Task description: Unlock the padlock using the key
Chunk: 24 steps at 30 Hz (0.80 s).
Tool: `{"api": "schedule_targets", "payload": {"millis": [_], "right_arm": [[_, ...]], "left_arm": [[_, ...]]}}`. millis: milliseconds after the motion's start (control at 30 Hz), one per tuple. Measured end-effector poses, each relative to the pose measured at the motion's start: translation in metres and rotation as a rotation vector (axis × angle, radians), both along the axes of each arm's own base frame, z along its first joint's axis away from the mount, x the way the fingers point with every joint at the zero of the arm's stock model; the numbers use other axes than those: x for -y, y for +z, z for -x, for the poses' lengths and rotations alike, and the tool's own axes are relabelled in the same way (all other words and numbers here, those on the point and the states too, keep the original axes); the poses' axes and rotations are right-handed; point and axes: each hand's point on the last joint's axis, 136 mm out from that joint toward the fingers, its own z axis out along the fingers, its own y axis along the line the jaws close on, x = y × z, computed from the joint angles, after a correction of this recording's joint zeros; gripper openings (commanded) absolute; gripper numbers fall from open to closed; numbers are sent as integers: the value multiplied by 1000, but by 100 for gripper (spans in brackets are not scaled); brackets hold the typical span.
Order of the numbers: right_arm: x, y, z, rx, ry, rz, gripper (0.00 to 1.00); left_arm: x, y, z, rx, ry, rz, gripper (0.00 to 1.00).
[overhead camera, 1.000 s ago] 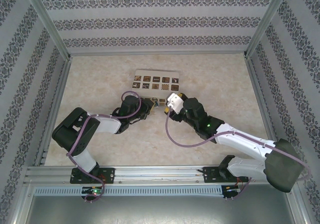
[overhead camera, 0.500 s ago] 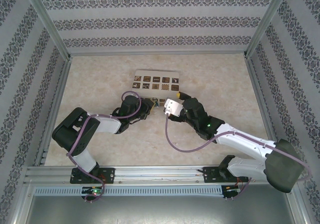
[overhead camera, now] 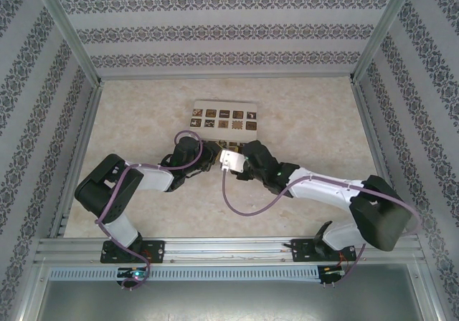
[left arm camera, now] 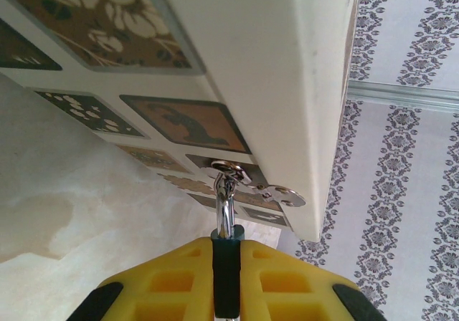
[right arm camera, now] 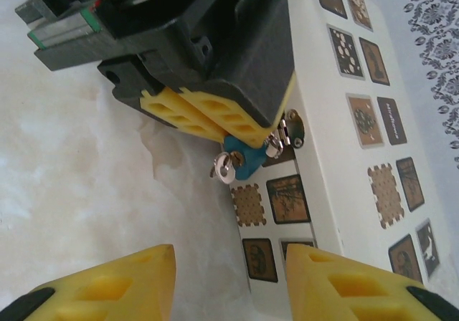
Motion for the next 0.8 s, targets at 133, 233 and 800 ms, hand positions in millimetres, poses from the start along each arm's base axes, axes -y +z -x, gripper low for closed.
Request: {"api": "schedule_targets", "payload": {"millis": [133,233,800], "right_arm": [[-5,-5,-2,-15,11,4,41],[-7,-11,-3,-26,16,18,41],[-26,-24,-21,-6,35,38,32]], "left_arm": [[0,0,0,0,0,0,14],[0,0,0,0,0,0,14],[0,0,0,0,0,0,14]]}}
